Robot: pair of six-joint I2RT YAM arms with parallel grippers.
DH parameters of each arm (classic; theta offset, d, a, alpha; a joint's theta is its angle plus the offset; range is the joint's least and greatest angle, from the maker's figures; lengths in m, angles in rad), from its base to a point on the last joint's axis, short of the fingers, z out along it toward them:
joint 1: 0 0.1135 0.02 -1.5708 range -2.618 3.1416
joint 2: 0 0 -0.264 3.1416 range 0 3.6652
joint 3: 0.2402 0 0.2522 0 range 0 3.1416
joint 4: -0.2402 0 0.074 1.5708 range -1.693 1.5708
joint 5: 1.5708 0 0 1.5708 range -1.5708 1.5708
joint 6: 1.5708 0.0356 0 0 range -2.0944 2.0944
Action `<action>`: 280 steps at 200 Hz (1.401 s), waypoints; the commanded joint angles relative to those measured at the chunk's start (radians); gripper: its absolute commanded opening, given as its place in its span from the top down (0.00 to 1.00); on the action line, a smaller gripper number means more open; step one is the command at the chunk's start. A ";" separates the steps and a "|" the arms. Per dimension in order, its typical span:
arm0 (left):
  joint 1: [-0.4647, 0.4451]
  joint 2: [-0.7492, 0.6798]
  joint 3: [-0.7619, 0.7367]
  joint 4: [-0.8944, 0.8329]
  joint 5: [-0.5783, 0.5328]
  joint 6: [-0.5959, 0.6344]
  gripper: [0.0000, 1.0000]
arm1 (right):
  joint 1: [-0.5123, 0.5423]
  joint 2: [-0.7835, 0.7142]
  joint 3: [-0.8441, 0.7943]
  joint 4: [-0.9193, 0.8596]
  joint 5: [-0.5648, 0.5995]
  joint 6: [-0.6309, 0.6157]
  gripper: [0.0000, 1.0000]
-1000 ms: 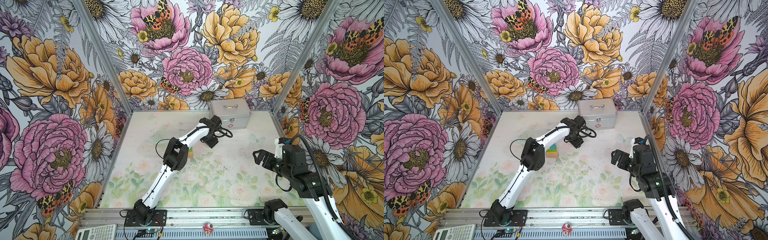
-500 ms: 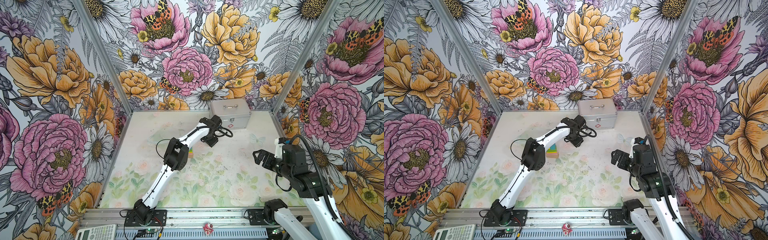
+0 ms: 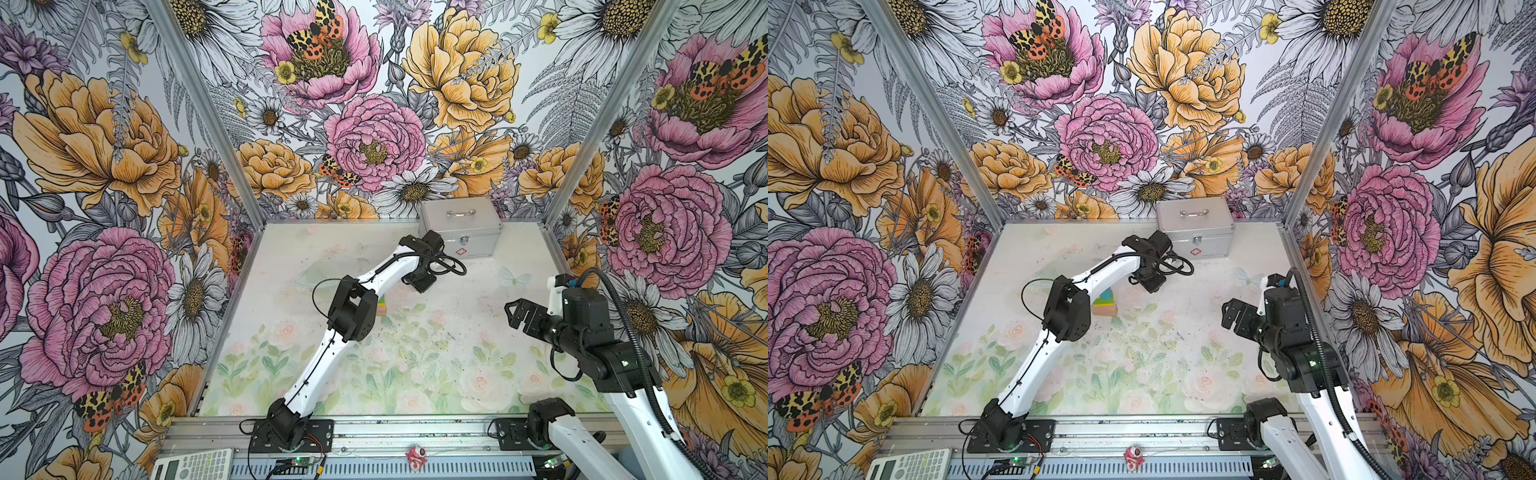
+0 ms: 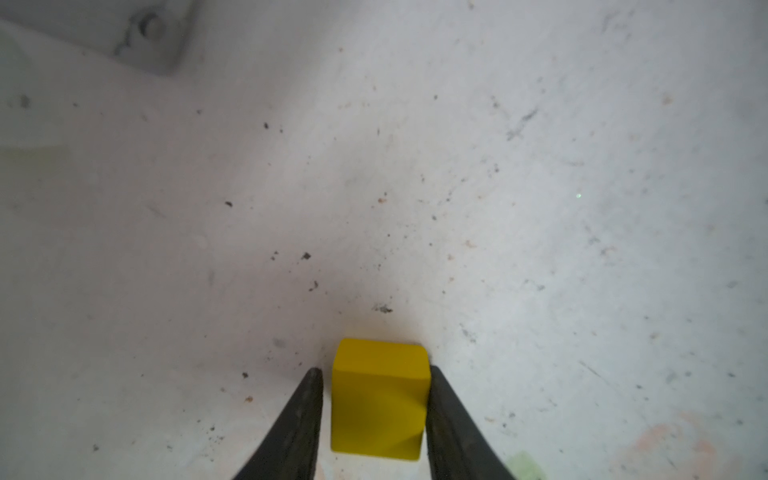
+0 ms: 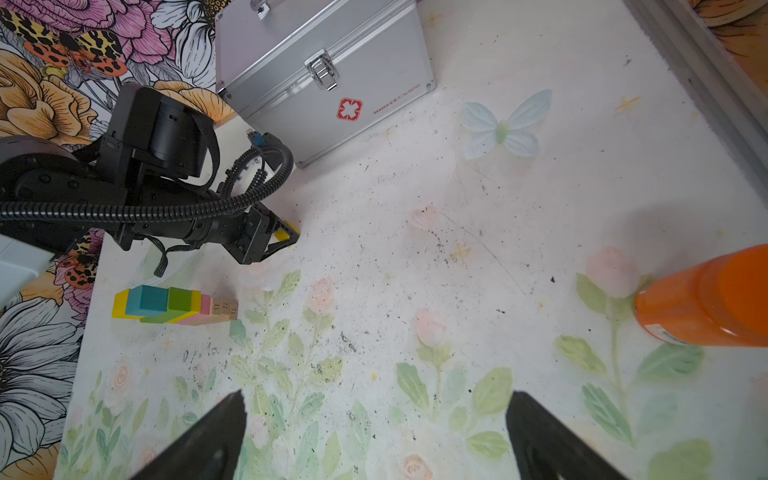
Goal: Build the wood block tower
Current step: 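Lower the left gripper over the small yellow cube and close on it, then lift the small yellow cube with the left gripper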
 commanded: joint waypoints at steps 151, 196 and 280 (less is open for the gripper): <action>-0.028 -0.094 0.002 -0.030 -0.089 0.002 0.68 | -0.008 0.013 -0.004 0.023 -0.032 -0.029 0.00; -0.021 -0.078 0.000 -0.030 -0.069 -0.003 0.67 | -0.007 0.012 -0.009 0.023 -0.033 -0.028 0.00; -0.015 -0.048 0.005 -0.029 -0.075 -0.010 0.46 | -0.007 0.016 -0.014 0.024 -0.027 -0.035 0.00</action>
